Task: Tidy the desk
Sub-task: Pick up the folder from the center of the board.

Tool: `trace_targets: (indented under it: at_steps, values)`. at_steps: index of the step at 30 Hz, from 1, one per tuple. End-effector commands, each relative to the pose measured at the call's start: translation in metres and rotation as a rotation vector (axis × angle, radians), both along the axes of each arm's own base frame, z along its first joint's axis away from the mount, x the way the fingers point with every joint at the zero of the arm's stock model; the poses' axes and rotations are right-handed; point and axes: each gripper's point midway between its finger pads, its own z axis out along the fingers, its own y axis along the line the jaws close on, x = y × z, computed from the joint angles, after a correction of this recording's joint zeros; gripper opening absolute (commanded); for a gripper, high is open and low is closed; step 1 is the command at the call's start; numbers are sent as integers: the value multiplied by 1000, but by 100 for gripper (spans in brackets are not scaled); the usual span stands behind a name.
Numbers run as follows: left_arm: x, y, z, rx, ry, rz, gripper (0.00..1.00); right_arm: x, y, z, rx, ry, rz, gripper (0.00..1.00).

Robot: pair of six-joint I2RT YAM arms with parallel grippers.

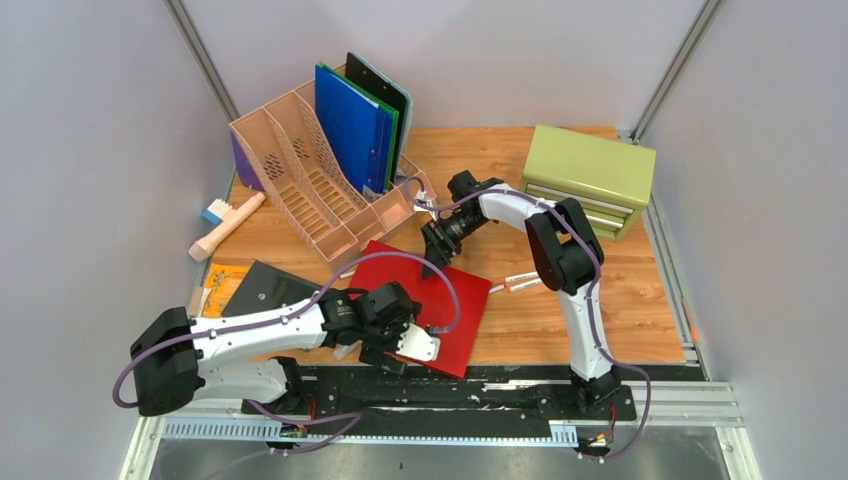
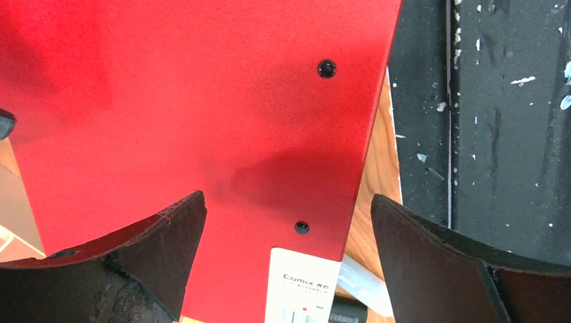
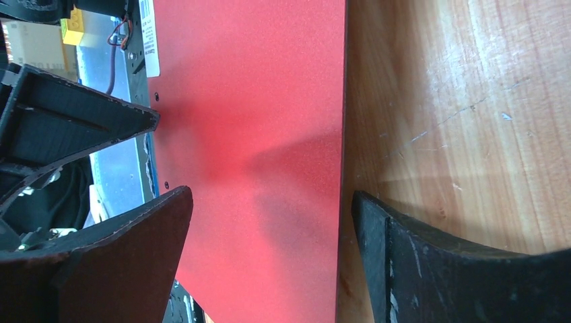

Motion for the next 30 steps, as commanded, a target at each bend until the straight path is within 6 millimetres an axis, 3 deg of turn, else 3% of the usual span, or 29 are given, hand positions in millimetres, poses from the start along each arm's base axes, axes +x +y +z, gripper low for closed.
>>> trace_targets:
  at_steps: [1,9,14,20,25,30]
  values:
    - [0,-3,-1,-27,-27,0,100,2,6,-6,26,-3,33,89]
    - [19,2,-16,14,-136,16,100,-4,9,-7,48,57,48,83]
    - [25,2,-14,17,-169,24,100,-9,10,3,74,90,65,65]
    - [28,1,-9,10,-184,39,100,-10,13,37,119,95,84,34]
    - [30,0,8,-13,-205,42,100,-15,12,70,143,93,95,2]
    - [30,-6,41,-67,-216,27,100,-21,5,107,138,26,105,0]
